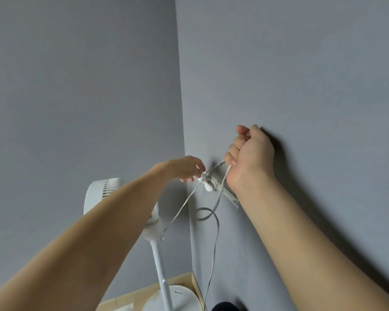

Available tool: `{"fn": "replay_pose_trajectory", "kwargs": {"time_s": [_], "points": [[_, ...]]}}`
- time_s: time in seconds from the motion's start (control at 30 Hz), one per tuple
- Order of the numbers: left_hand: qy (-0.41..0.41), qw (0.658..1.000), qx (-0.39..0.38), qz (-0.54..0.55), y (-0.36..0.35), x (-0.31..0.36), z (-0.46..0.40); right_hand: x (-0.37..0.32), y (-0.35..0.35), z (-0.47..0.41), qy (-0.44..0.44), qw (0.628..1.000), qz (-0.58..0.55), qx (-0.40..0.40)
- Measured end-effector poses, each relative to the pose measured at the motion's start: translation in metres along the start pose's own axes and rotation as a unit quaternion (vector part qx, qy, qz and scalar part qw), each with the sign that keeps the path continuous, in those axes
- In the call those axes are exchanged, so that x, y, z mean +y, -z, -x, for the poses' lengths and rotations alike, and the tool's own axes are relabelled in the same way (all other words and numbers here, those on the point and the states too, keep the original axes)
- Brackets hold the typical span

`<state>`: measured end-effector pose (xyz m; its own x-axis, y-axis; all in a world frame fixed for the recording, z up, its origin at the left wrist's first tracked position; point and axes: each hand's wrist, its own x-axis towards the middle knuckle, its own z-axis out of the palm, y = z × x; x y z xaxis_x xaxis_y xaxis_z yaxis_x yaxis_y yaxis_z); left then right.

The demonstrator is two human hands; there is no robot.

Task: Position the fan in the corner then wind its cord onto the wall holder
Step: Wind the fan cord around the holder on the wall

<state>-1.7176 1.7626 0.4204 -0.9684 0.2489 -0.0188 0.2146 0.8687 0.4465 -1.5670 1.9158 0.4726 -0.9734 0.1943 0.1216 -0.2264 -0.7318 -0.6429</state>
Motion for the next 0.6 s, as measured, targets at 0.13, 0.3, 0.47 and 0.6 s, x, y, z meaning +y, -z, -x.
{"fn": "replay_pose_trajectory", "kwargs": {"time_s": [0.13, 0.3, 0.47, 0.6], "points": [[-0.023, 0.997, 0.066, -0.020, -0.018, 0.000, -0.026, 0.020, 0.029, 0.004, 0.086, 0.988, 0.124, 0.045], [-0.048, 0.993, 0.108, -0.026, -0.031, -0.014, -0.043, 0.046, 0.061, 0.018, 0.076, 0.982, 0.166, 0.045], [-0.088, 0.990, 0.105, -0.022, -0.028, -0.019, -0.045, 0.089, 0.103, 0.014, -0.162, 0.952, 0.256, 0.041], [-0.100, 0.988, 0.109, -0.049, -0.029, -0.019, -0.047, 0.125, 0.132, -0.001, -0.238, 0.924, 0.293, 0.068]]}}
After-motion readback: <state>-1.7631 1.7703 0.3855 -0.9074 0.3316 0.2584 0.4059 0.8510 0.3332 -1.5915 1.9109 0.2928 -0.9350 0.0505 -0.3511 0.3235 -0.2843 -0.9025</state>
